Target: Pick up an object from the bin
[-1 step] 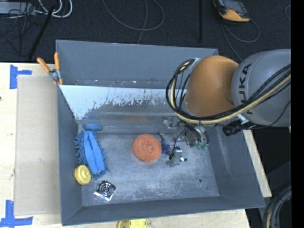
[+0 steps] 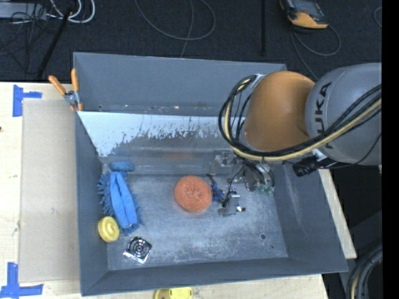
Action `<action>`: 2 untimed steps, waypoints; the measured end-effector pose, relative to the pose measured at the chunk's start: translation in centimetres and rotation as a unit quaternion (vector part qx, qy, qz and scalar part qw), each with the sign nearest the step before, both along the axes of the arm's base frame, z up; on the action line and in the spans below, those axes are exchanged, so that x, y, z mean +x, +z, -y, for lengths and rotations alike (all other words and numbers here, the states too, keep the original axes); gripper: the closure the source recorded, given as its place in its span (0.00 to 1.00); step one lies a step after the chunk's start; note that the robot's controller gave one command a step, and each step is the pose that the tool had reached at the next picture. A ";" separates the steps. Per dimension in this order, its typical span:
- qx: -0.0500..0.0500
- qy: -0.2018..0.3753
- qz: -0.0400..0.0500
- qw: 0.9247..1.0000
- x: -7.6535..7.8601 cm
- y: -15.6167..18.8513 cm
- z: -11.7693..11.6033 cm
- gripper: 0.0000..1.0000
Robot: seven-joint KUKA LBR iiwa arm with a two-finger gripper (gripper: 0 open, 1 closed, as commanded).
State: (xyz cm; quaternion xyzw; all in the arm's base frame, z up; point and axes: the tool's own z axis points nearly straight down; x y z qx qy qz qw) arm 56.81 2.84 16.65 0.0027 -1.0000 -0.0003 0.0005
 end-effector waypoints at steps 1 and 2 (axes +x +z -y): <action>0.000 0.010 0.005 1.000 0.7 -3.7 -0.4 0.00; 0.000 -0.006 -0.001 1.000 0.2 -7.8 -1.0 0.00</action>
Offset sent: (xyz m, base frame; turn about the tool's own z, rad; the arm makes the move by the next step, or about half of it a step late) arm 0.0018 0.0124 -0.0817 0.0179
